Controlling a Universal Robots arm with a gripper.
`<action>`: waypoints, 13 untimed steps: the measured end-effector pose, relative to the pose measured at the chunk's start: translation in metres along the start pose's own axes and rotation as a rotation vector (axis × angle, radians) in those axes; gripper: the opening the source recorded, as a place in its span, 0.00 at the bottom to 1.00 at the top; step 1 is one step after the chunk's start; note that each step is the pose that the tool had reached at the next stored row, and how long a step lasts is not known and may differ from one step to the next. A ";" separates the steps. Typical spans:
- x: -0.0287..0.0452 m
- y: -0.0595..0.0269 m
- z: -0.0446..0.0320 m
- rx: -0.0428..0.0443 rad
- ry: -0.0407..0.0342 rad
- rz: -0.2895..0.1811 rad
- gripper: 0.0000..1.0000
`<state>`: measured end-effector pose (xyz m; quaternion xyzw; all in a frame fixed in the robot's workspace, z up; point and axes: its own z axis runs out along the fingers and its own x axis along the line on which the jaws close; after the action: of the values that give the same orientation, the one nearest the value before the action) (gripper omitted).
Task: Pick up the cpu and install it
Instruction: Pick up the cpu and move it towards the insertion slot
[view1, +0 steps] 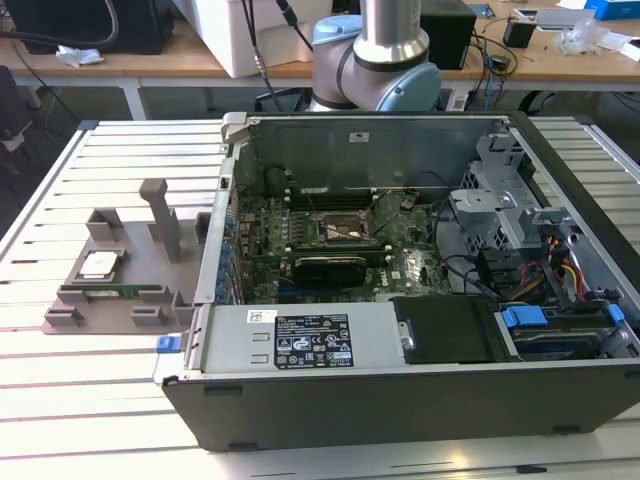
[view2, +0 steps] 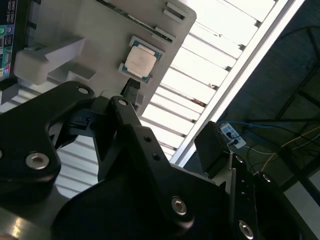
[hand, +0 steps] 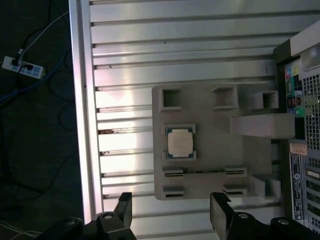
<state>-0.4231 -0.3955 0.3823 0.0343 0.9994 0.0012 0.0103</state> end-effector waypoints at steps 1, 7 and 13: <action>-0.0001 0.0000 0.0014 -0.0006 0.0001 0.000 0.72; -0.0004 0.0000 0.0050 -0.0007 0.0000 0.000 0.72; -0.0005 0.0000 0.0098 -0.0007 0.0000 0.000 0.72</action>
<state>-0.4224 -0.3955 0.3724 0.0342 0.9994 0.0016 0.0103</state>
